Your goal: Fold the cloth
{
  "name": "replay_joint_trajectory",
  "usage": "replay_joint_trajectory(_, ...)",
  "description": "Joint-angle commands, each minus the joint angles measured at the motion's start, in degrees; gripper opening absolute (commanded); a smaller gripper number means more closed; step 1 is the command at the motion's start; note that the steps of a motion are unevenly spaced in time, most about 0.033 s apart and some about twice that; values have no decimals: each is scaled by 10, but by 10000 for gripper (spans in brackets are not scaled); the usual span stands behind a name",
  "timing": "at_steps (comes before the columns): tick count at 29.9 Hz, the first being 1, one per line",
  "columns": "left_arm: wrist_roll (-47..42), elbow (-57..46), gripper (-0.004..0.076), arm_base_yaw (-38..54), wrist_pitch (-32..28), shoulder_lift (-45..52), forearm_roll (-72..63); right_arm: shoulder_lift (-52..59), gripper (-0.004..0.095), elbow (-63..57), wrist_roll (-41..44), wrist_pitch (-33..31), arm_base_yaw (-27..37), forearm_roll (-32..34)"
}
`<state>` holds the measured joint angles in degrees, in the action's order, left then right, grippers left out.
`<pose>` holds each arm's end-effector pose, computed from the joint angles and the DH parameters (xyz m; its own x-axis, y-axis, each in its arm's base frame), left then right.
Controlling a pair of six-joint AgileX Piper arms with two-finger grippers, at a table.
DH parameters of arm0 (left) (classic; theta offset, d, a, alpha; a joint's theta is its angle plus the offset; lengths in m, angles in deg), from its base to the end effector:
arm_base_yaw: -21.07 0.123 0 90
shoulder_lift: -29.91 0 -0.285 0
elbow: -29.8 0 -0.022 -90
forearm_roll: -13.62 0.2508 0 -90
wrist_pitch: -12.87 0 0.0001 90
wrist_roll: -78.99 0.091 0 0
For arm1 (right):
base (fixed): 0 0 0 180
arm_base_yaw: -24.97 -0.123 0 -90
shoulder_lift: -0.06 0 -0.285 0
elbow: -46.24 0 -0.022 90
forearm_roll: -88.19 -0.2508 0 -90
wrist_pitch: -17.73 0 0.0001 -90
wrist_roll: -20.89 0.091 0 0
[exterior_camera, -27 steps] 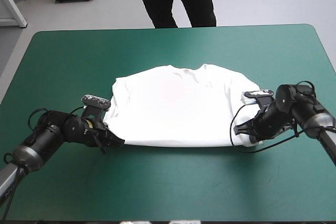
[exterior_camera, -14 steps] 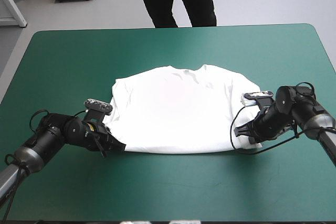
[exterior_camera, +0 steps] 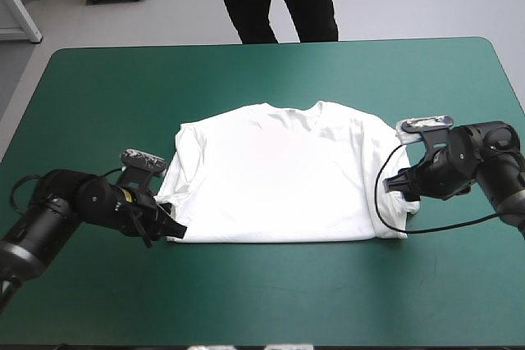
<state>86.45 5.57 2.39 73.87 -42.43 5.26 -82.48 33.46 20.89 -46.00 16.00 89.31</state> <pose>0.1857 -0.0750 0.3044 -0.8510 0.3495 -0.3920 0.4151 0.9049 -0.0943 0.2444 0.0370 0.3192 -0.9211 -0.1542 -0.3575 -0.1577 0.9873 -0.0195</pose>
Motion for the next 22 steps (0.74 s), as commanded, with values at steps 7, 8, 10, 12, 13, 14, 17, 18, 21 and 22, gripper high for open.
replay_joint_trajectory(7,-1,212,319,-1,42,60,-60,35,595,80,83,-30,3,124)
replay_joint_trajectory(8,-1,228,319,-1,43,60,-59,34,595,80,86,-24,3,124)
replay_joint_trajectory(10,6,242,319,-1,38,60,-58,27,595,80,95,-6,3,124)
replay_joint_trajectory(12,10,242,319,-1,29,60,-58,18,594,80,102,9,3,124)
replay_joint_trajectory(13,10,242,319,-1,28,59,-58,9,594,80,105,15,3,124)
replay_joint_trajectory(14,10,242,319,-1,28,58,-58,2,594,80,106,18,3,121)
replay_joint_trajectory(17,10,242,319,-1,25,58,-58,-30,594,80,106,19,3,113)
replay_joint_trajectory(18,12,242,319,-1,25,58,-58,-44,594,80,106,19,3,113)
replay_joint_trajectory(21,12,243,319,-1,26,58,-56,-83,594,78,106,19,3,113)
replay_joint_trajectory(22,12,243,319,-1,29,58,-54,-98,594,77,106,19,3,111)
